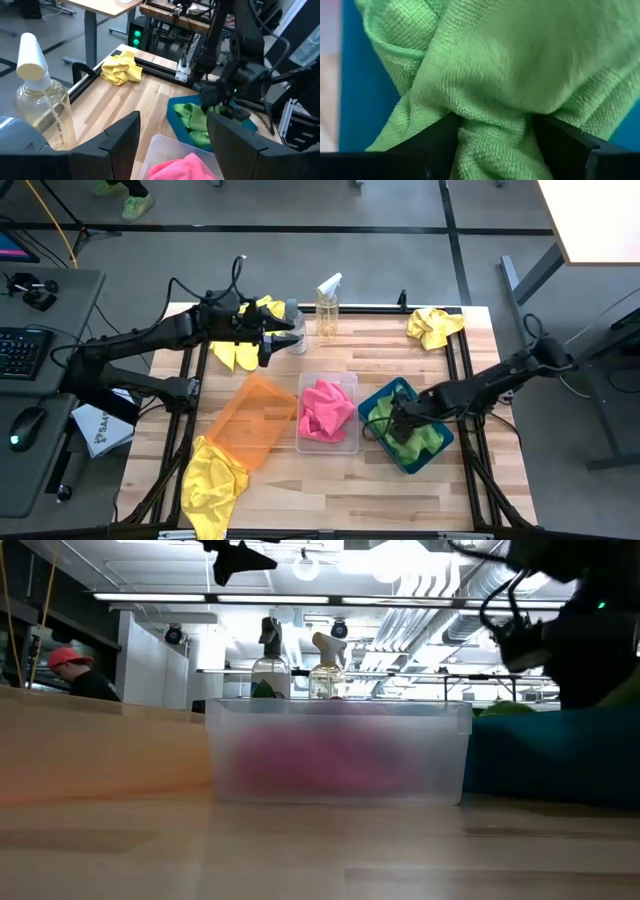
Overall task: Sort microfiber towel by color & place in baskets
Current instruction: Put the green microfiber towel into the blue bin, then put the top left yellow microfiber towel into the orange bin
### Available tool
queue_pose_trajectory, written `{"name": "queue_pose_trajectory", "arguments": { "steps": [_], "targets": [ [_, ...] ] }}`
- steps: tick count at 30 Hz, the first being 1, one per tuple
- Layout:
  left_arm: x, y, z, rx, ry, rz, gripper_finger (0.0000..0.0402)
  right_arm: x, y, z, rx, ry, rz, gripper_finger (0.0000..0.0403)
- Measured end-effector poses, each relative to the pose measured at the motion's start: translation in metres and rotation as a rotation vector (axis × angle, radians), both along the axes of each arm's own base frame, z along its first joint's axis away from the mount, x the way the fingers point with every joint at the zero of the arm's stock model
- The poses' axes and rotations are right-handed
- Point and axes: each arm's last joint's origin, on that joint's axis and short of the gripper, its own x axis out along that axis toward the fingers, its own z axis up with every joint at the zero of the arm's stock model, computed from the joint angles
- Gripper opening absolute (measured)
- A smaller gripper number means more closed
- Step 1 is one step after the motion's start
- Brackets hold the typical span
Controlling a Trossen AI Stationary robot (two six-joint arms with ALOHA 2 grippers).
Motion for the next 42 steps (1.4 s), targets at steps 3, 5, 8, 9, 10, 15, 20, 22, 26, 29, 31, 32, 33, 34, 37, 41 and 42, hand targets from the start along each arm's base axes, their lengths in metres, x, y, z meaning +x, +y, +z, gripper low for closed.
{"name": "queue_pose_trajectory", "arguments": {
  "steps": [3, 5, 8, 9, 10, 15, 20, 22, 26, 29, 31, 32, 33, 34, 37, 41, 42],
  "targets": [
    [0.000, 0.000, -0.001, -0.007, 0.003, 0.001, 0.0216, 0.006, -0.001, -0.006, 0.031, 0.017, 0.026, 0.0252],
    [0.000, 0.000, -0.001, -0.009, 0.006, -0.002, 0.0216, 0.008, -0.002, 0.002, 0.055, 0.011, 0.033, 0.0252],
    [-0.001, -0.001, 0.000, -0.009, 0.003, -0.003, 0.0216, 0.011, -0.005, 0.032, 0.030, -0.076, 0.046, 0.0252],
    [-0.002, -0.001, 0.001, -0.008, 0.000, -0.003, 0.0216, 0.011, -0.006, 0.044, 0.006, -0.109, 0.039, 0.0252],
    [-0.002, -0.001, 0.001, -0.007, -0.003, -0.002, 0.0216, 0.010, -0.008, 0.055, -0.021, -0.137, 0.029, 0.0252],
    [-0.010, 0.000, 0.003, -0.001, 0.013, 0.010, 0.0216, 0.005, -0.019, 0.107, -0.156, -0.283, -0.020, 0.0252],
    [-0.020, 0.007, -0.004, -0.021, 0.108, 0.147, 0.0216, 0.006, -0.029, 0.130, -0.242, -0.358, -0.067, 0.0252],
    [-0.026, 0.013, -0.015, -0.043, 0.231, 0.288, 0.0216, 0.007, -0.033, 0.131, -0.251, -0.359, -0.079, 0.0252],
    [-0.038, 0.033, -0.050, -0.131, 0.552, 0.508, 0.0216, 0.008, -0.040, 0.126, -0.268, -0.340, -0.094, 0.0252],
    [-0.045, 0.052, -0.082, -0.206, 0.692, 0.580, 0.0216, 0.008, -0.045, 0.123, -0.279, -0.325, -0.098, 0.0252],
    [-0.050, 0.065, -0.106, -0.248, 0.751, 0.635, 0.0216, 0.008, -0.048, 0.122, -0.279, -0.319, -0.105, 0.0252],
    [-0.054, 0.072, -0.116, -0.269, 0.773, 0.664, 0.0216, 0.008, -0.049, 0.122, -0.274, -0.318, -0.106, 0.0252],
    [-0.058, 0.079, -0.125, -0.291, 0.789, 0.695, 0.0216, 0.008, -0.049, 0.122, -0.271, -0.318, -0.107, 0.0252],
    [-0.062, 0.086, -0.133, -0.313, 0.805, 0.725, 0.0216, 0.009, -0.050, 0.122, -0.266, -0.318, -0.107, 0.0252],
    [-0.070, 0.106, -0.148, -0.348, 0.797, 0.799, 0.0216, 0.009, -0.049, 0.122, -0.267, -0.317, -0.093, 0.0252],
    [-0.070, 0.127, -0.162, -0.354, 0.782, 0.793, 0.0216, 0.009, -0.049, 0.122, -0.267, -0.320, -0.089, 0.0252],
    [-0.070, 0.130, -0.167, -0.366, 0.788, 0.790, 0.0216, 0.009, -0.049, 0.122, -0.267, -0.320, -0.090, 0.0252]
  ]
}}
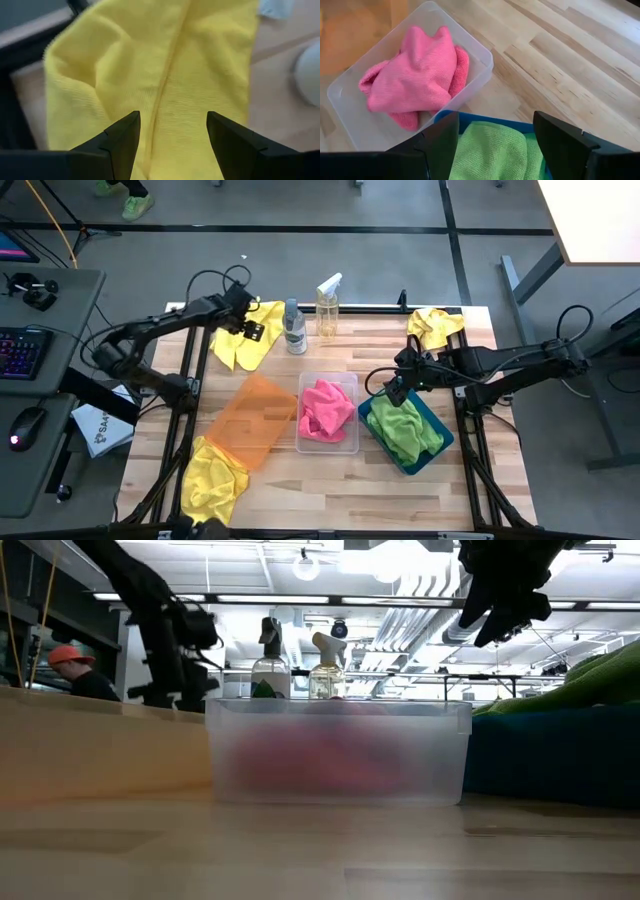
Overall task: Sort microfiber towel by color & place in baskets
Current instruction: Put the top left yellow microfiber towel into the orange bin
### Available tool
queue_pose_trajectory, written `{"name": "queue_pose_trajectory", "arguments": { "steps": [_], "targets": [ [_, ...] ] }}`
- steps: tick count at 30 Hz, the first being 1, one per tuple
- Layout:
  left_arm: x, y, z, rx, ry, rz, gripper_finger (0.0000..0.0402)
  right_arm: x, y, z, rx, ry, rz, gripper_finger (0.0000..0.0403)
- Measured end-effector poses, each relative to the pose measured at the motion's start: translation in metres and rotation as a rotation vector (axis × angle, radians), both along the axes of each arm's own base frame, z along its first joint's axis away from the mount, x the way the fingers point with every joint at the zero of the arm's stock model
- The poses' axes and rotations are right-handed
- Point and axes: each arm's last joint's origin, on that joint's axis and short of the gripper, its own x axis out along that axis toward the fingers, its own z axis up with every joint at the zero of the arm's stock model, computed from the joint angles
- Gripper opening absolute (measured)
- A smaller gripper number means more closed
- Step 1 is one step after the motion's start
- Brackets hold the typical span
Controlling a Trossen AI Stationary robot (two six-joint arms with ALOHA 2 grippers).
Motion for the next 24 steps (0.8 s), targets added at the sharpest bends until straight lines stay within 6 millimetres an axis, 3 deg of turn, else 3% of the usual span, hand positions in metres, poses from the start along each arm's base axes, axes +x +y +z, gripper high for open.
{"name": "queue_pose_trajectory", "arguments": {
  "steps": [10, 15, 19, 22, 24],
  "targets": [
    [0.005, 0.024, -0.048, -0.078, 0.094, 0.025, 0.0216, 0.000, 0.000, 0.000, 0.016, -0.008, -0.024, 0.0252],
    [0.013, 0.024, -0.058, -0.095, 0.122, -0.019, 0.0196, 0.000, 0.000, 0.000, 0.026, -0.014, -0.038, 0.0252],
    [0.015, 0.021, -0.062, -0.135, 0.129, -0.038, 0.0137, 0.001, 0.000, 0.001, 0.028, -0.026, -0.038, 0.0252],
    [0.014, 0.018, -0.065, -0.184, 0.133, -0.073, 0.0050, 0.001, 0.000, 0.001, 0.028, -0.031, -0.037, 0.0252],
    [0.013, 0.015, -0.066, -0.210, 0.135, -0.087, 0.0014, 0.001, 0.000, 0.001, 0.027, -0.030, -0.036, 0.0252]
  ]
}}
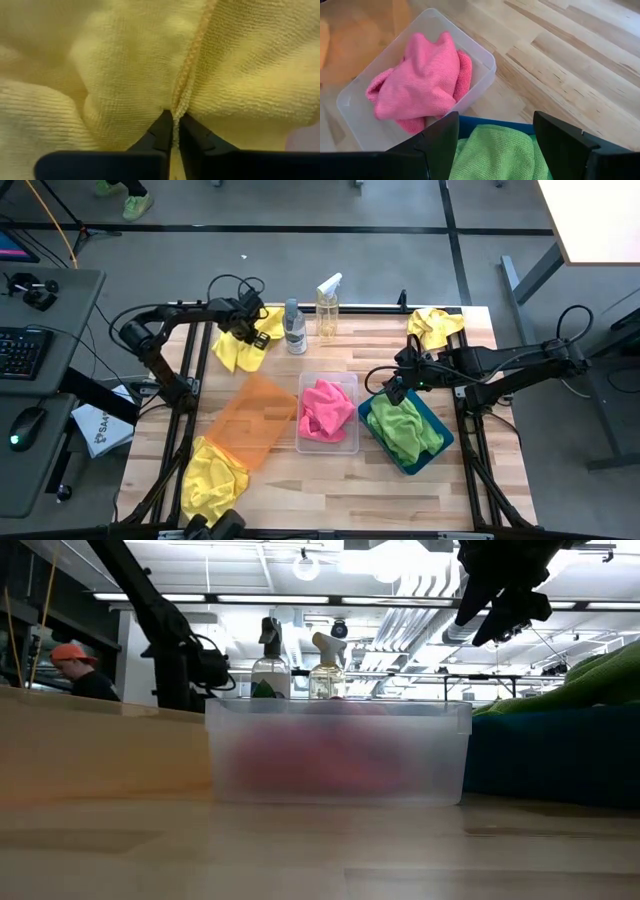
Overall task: Sort microfiber towel by color & place in baskets
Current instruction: Put the top left yellow microfiber towel into the orange bin
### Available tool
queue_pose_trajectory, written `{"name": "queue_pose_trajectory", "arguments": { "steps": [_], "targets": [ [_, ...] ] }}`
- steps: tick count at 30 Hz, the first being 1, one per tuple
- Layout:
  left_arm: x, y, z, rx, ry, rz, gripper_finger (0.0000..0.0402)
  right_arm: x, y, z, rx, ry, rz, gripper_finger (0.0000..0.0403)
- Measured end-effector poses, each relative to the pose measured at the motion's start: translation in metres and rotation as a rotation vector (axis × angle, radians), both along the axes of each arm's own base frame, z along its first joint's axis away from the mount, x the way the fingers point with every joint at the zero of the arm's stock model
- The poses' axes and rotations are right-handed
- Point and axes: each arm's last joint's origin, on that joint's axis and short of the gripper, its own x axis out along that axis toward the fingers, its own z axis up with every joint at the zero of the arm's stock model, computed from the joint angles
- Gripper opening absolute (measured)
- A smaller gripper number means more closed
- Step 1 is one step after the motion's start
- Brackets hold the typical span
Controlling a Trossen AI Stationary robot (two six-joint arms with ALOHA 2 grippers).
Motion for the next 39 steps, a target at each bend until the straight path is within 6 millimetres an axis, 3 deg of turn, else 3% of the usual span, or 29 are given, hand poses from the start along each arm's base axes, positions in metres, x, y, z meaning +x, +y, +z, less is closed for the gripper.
{"name": "queue_pose_trajectory", "arguments": {
  "steps": [5, 10, 14, 17, 23, 27, 34, 36, 39],
  "targets": [
    [-0.007, -0.011, 0.017, 0.005, 0.017, -0.015, 0.0003, 0.000, 0.000, 0.000, -0.010, 0.004, 0.017, 0.0252],
    [-0.016, -0.020, 0.085, 0.261, -0.162, 0.020, 0.0001, 0.000, 0.000, 0.000, -0.027, 0.009, 0.041, 0.0252],
    [-0.030, -0.049, 0.138, 0.392, -0.355, 0.018, 0.0001, 0.001, 0.000, 0.001, -0.051, 0.010, 0.048, 0.0252],
    [-0.041, -0.082, 0.164, 0.409, -0.489, -0.048, 0.0001, 0.001, -0.001, 0.001, -0.070, 0.005, 0.041, 0.0252],
    [-0.065, -0.150, 0.182, 0.283, -0.637, -0.115, 0.0000, 0.001, -0.001, 0.001, -0.087, 0.011, 0.059, 0.0252],
    [-0.071, -0.181, 0.197, 0.157, -0.870, -0.215, 0.0000, 0.001, -0.001, 0.001, -0.097, 0.015, 0.072, 0.0252],
    [-0.070, -0.210, 0.246, 0.123, -1.431, -0.475, 0.0000, 0.001, -0.001, 0.001, -0.125, 0.020, 0.086, 0.0252],
    [-0.071, -0.215, 0.254, 0.082, -1.524, -0.501, 0.0000, 0.001, -0.001, 0.001, -0.125, 0.020, 0.086, 0.0252],
    [-0.072, -0.221, 0.254, -0.031, -1.529, -0.518, 0.0000, 0.001, -0.001, 0.001, -0.125, 0.020, 0.086, 0.0252]
  ]
}}
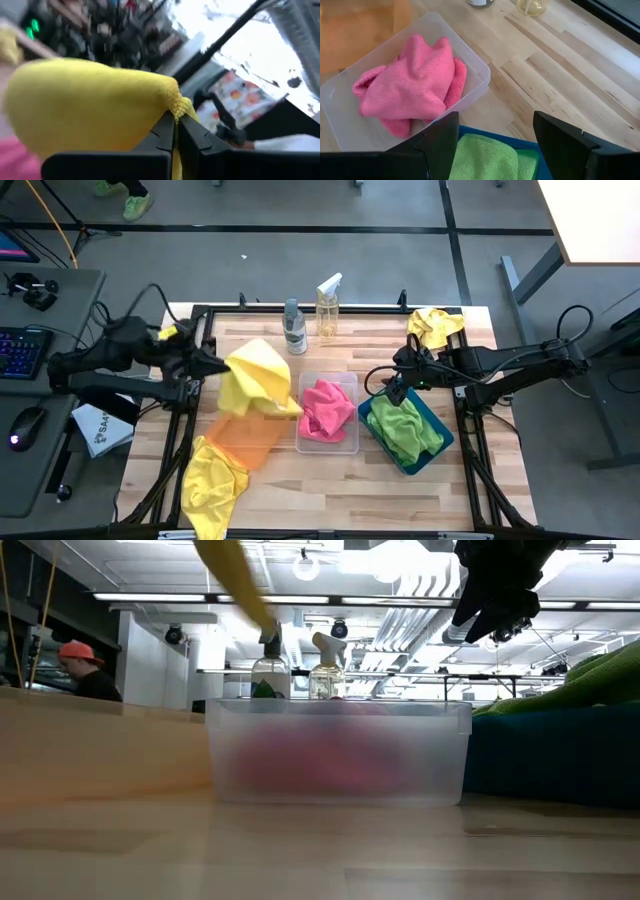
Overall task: Sort microfiber towel by color & place in baskets
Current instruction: Put the top left yellow microfiber towel into the orange bin
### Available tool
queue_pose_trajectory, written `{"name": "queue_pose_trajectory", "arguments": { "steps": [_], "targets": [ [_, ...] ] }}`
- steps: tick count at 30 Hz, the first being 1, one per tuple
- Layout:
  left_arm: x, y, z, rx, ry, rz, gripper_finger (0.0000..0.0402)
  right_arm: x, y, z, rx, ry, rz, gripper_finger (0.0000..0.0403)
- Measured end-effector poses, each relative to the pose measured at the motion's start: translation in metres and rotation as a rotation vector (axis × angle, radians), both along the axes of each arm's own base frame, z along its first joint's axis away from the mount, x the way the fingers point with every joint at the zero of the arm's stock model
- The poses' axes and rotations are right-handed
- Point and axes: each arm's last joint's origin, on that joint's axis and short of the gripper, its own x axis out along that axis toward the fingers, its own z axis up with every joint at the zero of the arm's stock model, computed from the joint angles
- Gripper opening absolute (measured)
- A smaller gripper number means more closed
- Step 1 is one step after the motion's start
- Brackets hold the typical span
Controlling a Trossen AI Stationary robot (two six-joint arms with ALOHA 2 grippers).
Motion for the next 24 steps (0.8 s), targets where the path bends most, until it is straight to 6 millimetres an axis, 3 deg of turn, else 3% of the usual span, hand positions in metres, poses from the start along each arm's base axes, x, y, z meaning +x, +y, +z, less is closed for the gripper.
{"name": "queue_pose_trajectory", "arguments": {
  "steps": [6, 14, 20, 24],
  "targets": [
    [-0.001, -0.004, -0.018, -0.047, 0.200, -0.018, 0.0000, 0.000, 0.000, 0.000, 0.001, 0.000, -0.001, 0.0252],
    [-0.003, -0.006, -0.027, -0.027, 0.284, -0.002, 0.0000, 0.000, 0.000, 0.000, -0.001, 0.000, -0.002, 0.0252],
    [0.011, -0.008, -0.041, -0.036, 0.448, -0.046, 0.0000, 0.000, 0.000, 0.000, -0.006, -0.001, -0.006, 0.0252],
    [0.015, -0.009, -0.058, -0.037, 0.646, -0.058, 0.0000, 0.000, 0.000, 0.000, -0.006, 0.000, -0.006, 0.0252]
  ]
}}
